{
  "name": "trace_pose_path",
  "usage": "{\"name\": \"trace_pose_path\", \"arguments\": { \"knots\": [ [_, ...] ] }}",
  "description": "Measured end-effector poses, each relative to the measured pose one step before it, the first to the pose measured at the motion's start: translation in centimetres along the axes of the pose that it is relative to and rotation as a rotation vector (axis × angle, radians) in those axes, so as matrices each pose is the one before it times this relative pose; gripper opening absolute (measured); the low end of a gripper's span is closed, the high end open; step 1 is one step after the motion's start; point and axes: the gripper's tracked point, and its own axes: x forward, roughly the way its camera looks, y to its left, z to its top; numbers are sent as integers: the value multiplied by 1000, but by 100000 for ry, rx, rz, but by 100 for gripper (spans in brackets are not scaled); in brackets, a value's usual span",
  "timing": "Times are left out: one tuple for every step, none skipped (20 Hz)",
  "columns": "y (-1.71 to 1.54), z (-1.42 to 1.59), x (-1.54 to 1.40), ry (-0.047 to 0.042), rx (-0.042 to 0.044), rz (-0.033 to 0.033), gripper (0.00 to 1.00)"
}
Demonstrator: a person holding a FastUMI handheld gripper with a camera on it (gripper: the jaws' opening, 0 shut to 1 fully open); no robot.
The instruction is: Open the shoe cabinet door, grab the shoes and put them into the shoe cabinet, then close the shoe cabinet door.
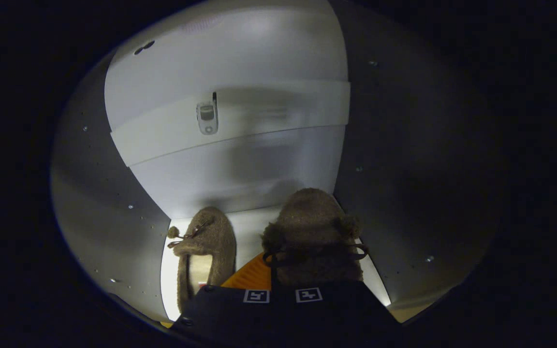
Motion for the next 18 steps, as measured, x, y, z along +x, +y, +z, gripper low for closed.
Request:
{"name": "trace_pose_path", "arguments": {
  "knots": [
    [264, -558, 1017, 2386, -823, 393, 5],
    [87, -518, 1163, 2141, -596, -197, 5],
    [-46, -588, 908, 1902, -429, 27, 5],
    [-42, -280, 733, 1388, -27, 165, 5],
    [49, -85, 367, 1007, 803, 552, 5],
    [0, 674, 151, -2295, 913, -391, 5],
    [-307, 360, 408, -1603, 959, -391, 5],
    [-41, -219, 173, 1524, 1445, 997, 5],
    [-10, 14, -225, 482, 1727, 1091, 7],
    [-142, 241, 256, -655, 96, -158, 9],
    [-9, -189, -151, -279, -1136, 228, 11],
    [169, -363, -97, 360, -2025, 100, 14],
    [-16, -57, -60, -583, -1848, -306, 20],
    [359, -60, -163, 47, -520, 279, 20],
    [292, -121, -440, 134, 261, 885, 21],
    [382, 241, -528, -1308, 259, 1667, 28],
    [210, 194, -541, -1774, 74, 515, 35],
    [110, 96, -702, -1494, 202, 105, 43]
  ]
}}
